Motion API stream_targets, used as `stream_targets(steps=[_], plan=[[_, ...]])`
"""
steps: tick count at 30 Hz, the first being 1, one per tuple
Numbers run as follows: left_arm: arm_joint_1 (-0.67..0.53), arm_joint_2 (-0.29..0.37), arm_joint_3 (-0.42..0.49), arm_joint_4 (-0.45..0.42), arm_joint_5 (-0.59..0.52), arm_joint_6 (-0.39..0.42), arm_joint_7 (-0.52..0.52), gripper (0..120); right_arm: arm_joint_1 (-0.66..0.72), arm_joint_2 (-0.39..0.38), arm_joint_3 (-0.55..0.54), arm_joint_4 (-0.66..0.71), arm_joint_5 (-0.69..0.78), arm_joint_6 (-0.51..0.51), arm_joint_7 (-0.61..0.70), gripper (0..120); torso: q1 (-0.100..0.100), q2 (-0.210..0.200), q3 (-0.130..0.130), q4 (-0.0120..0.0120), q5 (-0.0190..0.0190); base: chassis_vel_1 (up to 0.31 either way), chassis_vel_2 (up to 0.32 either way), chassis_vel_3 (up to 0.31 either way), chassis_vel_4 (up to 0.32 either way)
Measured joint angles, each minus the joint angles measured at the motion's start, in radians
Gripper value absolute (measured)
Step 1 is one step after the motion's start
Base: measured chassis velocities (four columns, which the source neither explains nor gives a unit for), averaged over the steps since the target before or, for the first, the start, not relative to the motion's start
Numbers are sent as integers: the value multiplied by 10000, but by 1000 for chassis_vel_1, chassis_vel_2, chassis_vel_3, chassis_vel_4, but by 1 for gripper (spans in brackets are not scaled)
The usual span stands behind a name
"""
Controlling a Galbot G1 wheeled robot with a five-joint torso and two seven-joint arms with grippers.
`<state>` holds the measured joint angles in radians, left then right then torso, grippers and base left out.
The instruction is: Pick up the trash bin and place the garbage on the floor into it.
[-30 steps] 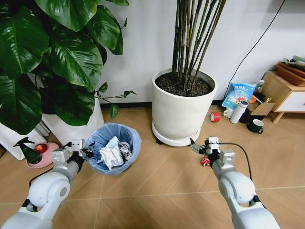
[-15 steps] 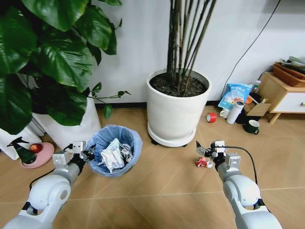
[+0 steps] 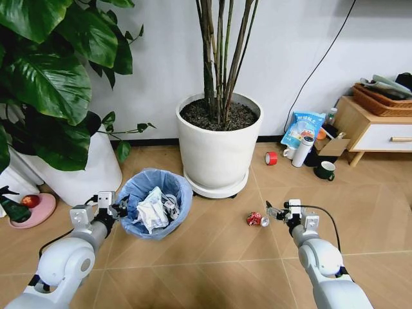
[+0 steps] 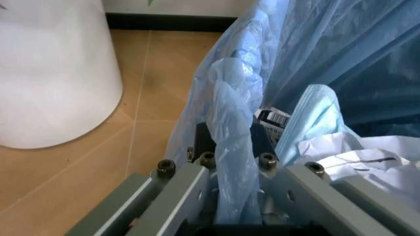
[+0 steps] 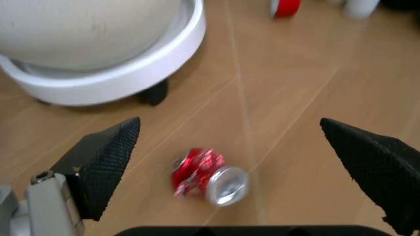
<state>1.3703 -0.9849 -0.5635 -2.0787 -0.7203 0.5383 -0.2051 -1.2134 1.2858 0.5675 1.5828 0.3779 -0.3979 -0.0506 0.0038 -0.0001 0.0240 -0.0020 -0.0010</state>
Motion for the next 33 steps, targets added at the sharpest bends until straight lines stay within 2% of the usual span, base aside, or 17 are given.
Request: stream_targets(steps=[6, 9, 10, 12, 16, 24, 33], plan=[[-30, 11, 101, 21, 3, -8, -1, 0, 899, 54, -156, -1774, -61, 224, -524, 100, 0, 0, 0, -1, 4, 0, 0, 0, 0], [-30, 13, 108, 23, 3, -8, -1, 0, 960, 55, -165, -1894, -153, 259, -605, 100, 0, 0, 0, -1, 3, 0, 0, 0, 0], [-3, 68, 122, 24, -1, -10, -1, 0, 1534, -6, -171, -3000, -1357, 900, -1821, 100, 1, 0, 1, -4, 5, 0, 0, 0, 0], [32, 79, 113, 23, -3, -17, 9, 0, 1919, -156, -130, -3825, -2307, 1367, -3080, 100, 2, 0, 1, -3, 3, 0, 0, 0, 0], [46, 63, 111, 30, -2, -29, 18, 0, 2294, -233, -216, -4654, -3149, 1814, -3960, 100, 1, 0, 0, -3, 3, 0, 0, 0, 0], [51, 35, 136, 52, 6, -66, 17, 0, 2955, 29, -482, -5910, -3981, 2212, -3583, 100, 2, 0, 1, -2, 1, 0, 0, 0, 0], [60, 32, 117, 105, 29, -124, 32, 0, 3462, 238, -491, -6738, -4223, 2331, -3298, 98, 1, 0, 0, -3, 3, 0, 0, 0, 0]])
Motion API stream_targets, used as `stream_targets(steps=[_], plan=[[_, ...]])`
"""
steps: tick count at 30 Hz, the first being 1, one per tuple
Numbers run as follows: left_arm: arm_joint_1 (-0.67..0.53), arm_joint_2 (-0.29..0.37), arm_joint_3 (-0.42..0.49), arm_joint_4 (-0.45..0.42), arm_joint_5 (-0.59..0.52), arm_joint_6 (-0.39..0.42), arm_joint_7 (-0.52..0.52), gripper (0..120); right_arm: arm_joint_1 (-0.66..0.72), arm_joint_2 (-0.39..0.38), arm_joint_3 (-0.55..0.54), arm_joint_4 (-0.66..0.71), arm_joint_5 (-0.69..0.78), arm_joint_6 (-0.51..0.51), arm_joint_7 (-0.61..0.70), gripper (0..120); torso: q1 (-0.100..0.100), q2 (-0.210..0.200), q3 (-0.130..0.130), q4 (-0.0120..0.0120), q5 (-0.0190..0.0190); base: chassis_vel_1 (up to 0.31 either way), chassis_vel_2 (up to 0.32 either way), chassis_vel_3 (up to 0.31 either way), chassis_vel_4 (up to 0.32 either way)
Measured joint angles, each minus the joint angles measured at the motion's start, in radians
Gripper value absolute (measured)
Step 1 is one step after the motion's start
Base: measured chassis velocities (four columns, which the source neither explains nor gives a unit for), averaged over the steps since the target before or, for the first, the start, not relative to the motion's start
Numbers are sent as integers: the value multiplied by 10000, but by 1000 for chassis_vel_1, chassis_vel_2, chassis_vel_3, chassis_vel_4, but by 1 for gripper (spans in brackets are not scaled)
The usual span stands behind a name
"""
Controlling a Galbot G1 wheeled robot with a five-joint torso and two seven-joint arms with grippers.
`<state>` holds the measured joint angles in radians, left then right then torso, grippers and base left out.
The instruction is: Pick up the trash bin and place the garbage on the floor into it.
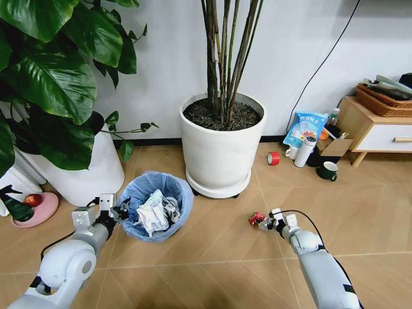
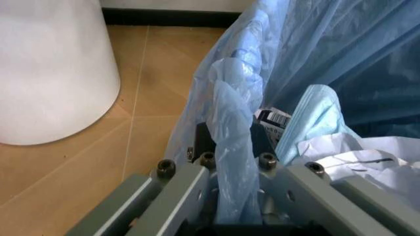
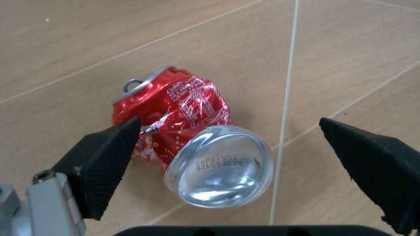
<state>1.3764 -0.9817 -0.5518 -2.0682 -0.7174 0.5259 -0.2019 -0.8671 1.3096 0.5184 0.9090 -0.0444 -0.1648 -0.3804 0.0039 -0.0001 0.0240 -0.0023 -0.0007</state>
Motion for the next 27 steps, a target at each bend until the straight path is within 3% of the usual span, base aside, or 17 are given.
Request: stream_targets(steps=[2, 5, 8, 9, 15, 27], plan=[[-11, 0, 6, 6, 0, -1, 1, 0, 51, 19, 12, -85, -10, 2, 1, 97, 0, 0, 0, 0, -1, 0, 0, 0, 0], [-65, 11, 21, 30, 0, -3, 5, 0, 239, 76, 84, -436, -38, 45, -3, 81, 0, 0, 0, 0, -1, 0, 0, 0, 0], [-86, 27, 25, 44, -1, -3, 10, 0, 315, 102, 156, -573, -38, 69, -3, 74, -1, 0, -1, 0, -1, 0, 0, 0, 0], [-99, 34, 29, 47, -2, -4, 12, 0, 334, 110, 201, -623, -39, 71, -2, 65, -1, 1, -2, 1, -5, 0, 0, 0, 0], [-109, 30, 34, 56, -5, -10, 16, 0, 231, 121, 251, -575, -50, 85, 0, 51, -2, 3, -2, 0, -5, 0, 0, 0, 0], [-51, 50, 14, -24, -8, -14, 15, 0, -60, 167, 358, -237, 120, 22, 279, 50, -2, 3, 0, 2, 4, 0, 0, 0, 0]])
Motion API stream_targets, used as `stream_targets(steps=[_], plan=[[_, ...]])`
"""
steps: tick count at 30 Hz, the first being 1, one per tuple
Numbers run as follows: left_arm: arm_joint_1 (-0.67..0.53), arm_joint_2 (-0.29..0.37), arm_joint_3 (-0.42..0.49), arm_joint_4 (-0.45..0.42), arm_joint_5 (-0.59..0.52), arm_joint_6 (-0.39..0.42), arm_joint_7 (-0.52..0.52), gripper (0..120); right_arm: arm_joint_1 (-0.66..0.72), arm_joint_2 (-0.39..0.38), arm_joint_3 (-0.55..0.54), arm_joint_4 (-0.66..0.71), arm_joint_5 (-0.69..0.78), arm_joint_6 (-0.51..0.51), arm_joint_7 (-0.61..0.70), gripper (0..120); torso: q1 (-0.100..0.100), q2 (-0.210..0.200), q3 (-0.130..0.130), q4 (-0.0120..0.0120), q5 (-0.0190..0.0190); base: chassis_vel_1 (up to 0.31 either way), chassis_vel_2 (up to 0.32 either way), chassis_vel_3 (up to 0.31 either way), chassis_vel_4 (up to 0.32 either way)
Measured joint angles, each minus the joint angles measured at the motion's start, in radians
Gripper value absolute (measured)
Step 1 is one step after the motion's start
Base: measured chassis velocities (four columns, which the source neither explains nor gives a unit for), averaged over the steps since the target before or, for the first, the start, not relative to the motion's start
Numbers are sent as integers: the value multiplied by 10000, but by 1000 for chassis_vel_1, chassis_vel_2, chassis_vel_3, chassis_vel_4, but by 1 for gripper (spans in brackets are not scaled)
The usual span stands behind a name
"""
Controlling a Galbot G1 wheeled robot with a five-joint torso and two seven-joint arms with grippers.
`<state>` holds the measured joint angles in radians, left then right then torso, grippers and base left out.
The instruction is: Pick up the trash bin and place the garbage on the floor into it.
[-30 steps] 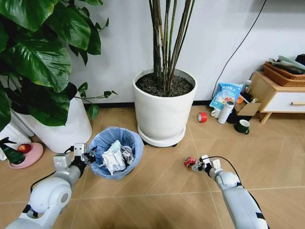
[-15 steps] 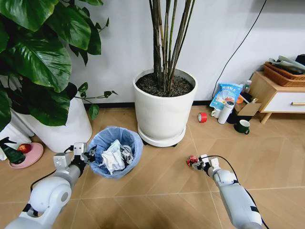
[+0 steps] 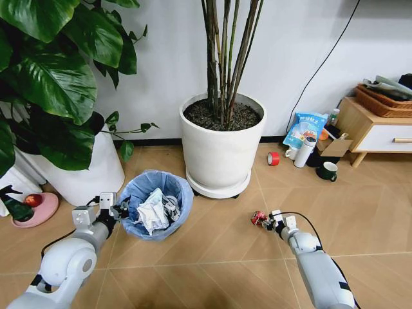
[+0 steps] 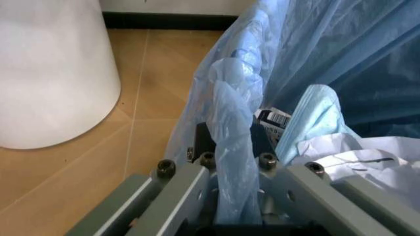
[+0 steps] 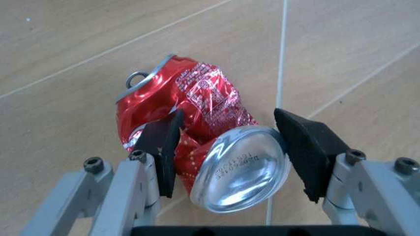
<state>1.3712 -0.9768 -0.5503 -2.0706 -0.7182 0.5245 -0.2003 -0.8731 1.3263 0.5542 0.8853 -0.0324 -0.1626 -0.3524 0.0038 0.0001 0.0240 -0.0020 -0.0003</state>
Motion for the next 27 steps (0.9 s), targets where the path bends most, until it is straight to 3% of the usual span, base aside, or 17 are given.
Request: stream_targets(steps=[4, 7, 11, 18, 27], plan=[[34, 2, -22, -39, -3, 0, -11, 0, -226, -29, 131, 499, 374, -217, 137, 49, 1, -1, 3, -3, 3, 0, 0, 0, 0], [72, -15, -22, -58, -2, 0, -15, 0, -465, -90, 228, 1171, 709, -384, 186, 41, 1, -1, 2, -4, -1, 0, 0, 0, 0], [105, -15, -20, -85, 10, 0, -17, 0, -953, -264, 268, 2738, 1260, -661, 187, 22, 1, -1, 0, -3, -5, 0, 0, 0, 0], [176, 24, -36, -135, 9, 5, -19, 0, -1201, -431, 276, 4136, 1603, -662, 188, 0, 1, -1, 1, -1, -8, 0, 0, 0, 0], [179, -16, -54, -136, 23, 9, -19, 0, -1414, -625, 254, 4928, 1632, -719, 289, 0, 1, -1, 0, -2, -3, 0, 0, 0, 0]])
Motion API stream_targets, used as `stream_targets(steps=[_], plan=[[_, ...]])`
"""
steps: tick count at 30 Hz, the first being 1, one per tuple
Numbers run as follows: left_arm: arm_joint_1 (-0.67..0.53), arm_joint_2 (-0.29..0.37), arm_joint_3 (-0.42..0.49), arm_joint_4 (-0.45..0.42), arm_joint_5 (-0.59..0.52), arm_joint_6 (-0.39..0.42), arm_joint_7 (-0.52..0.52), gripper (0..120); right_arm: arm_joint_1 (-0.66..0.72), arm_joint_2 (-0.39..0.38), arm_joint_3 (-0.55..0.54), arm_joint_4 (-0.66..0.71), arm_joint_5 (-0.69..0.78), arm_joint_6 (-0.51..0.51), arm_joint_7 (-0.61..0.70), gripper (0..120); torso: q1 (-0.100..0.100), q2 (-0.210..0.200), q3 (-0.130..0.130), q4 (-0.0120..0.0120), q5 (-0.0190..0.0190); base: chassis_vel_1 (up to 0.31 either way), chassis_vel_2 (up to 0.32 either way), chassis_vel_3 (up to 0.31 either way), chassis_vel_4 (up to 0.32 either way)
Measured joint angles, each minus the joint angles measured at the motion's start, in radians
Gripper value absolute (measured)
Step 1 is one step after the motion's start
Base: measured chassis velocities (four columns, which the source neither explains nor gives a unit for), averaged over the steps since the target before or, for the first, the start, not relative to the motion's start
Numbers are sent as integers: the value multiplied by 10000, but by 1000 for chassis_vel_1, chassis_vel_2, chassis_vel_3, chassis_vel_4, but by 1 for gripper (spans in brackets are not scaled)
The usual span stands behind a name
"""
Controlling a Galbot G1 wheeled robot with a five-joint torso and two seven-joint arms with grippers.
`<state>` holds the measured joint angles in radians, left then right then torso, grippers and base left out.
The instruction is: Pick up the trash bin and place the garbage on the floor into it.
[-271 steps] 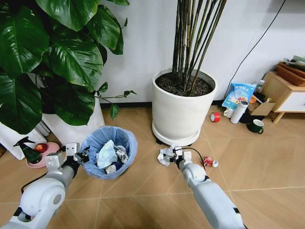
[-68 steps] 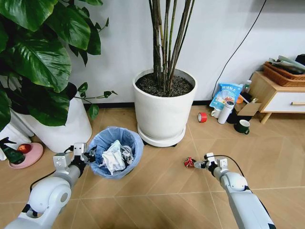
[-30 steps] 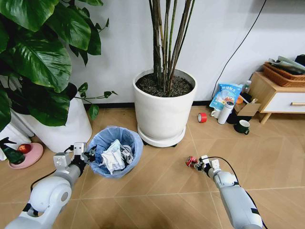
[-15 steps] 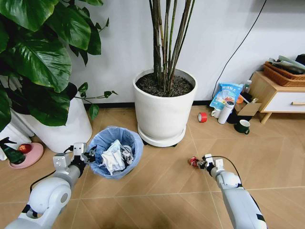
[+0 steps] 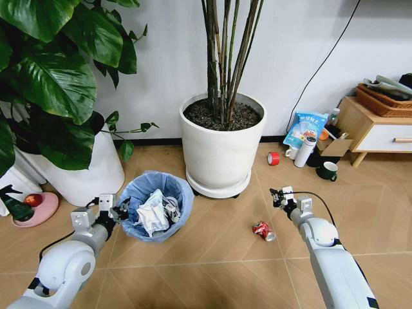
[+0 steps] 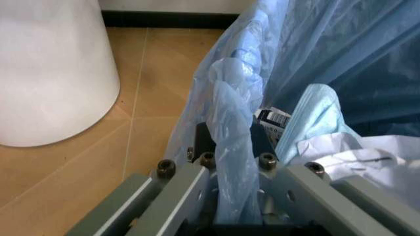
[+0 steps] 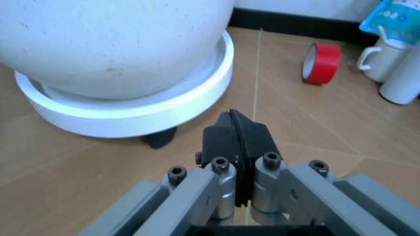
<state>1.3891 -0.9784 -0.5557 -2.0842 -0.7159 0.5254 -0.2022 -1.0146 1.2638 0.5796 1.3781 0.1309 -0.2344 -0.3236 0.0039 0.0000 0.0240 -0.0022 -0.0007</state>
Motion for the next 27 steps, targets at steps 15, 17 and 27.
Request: stream_targets(steps=[15, 17, 27], plan=[[-63, -39, 55, 181, 106, 2, 146, 0, -773, -978, -389, -292, 402, -1090, -731, 41, 0, 0, -1, -1, -2, 0, 0, 0, 0], [-89, -77, 104, 235, 159, -2, 193, 0, -955, -891, -575, -494, 236, -1011, -708, 51, -1, 0, -1, -3, -2, 0, 0, 0, 0], [-115, -100, 118, 320, 236, -27, 313, 0, -680, -456, -1088, -1250, -104, -940, -578, 83, -1, -1, -1, 1, 2, 0, 0, 0, 0]])
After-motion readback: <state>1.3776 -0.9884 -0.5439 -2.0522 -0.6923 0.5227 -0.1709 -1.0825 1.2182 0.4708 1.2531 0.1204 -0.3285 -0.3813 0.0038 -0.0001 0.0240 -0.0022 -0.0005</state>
